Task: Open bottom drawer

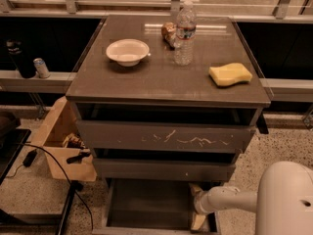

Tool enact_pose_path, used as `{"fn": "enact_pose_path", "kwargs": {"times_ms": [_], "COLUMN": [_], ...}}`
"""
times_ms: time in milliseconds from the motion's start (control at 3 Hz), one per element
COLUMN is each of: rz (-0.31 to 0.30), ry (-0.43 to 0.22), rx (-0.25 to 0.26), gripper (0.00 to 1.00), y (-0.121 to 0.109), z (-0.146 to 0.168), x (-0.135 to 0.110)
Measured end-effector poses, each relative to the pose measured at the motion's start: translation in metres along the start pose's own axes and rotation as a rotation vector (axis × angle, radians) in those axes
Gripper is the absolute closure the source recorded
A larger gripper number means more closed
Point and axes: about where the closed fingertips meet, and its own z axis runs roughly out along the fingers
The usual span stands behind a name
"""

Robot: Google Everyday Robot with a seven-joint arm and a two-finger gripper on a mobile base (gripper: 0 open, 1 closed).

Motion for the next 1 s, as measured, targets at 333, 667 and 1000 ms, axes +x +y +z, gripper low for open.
{"fn": "enact_pose_path", "kwargs": {"times_ms": [333, 667, 1000], "rz": [0.000, 0.000, 0.000], "ry": [0.000, 0.000, 0.000], "rx": [0.000, 0.000, 0.000], "gripper": [0.26, 0.50, 0.73], "y": [0.0000, 0.0000, 0.0000], "z": [0.0000, 0.0000, 0.0000], "x": [0.0000, 0.0000, 0.0000]}}
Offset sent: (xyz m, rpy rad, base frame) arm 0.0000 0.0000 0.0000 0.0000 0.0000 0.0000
